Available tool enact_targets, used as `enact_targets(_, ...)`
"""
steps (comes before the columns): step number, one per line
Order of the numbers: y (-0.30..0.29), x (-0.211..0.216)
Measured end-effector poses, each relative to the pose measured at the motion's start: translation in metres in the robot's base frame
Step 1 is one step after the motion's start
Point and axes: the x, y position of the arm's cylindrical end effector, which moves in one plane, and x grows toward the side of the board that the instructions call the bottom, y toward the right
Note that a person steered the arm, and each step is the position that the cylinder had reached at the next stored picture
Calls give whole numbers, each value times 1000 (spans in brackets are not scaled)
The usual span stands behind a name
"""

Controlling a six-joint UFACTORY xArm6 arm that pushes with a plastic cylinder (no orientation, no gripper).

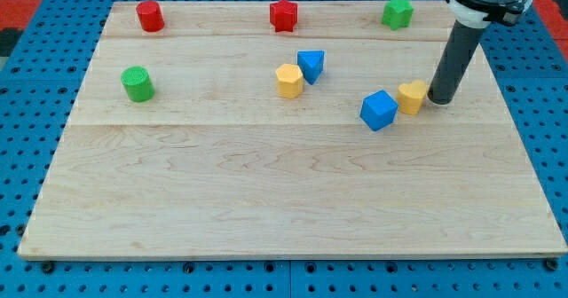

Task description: Touch the top right of the heart

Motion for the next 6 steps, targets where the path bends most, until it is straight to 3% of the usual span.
enact_targets(2,29,1)
enact_targets(4,26,-26)
enact_targets(6,-2,-17)
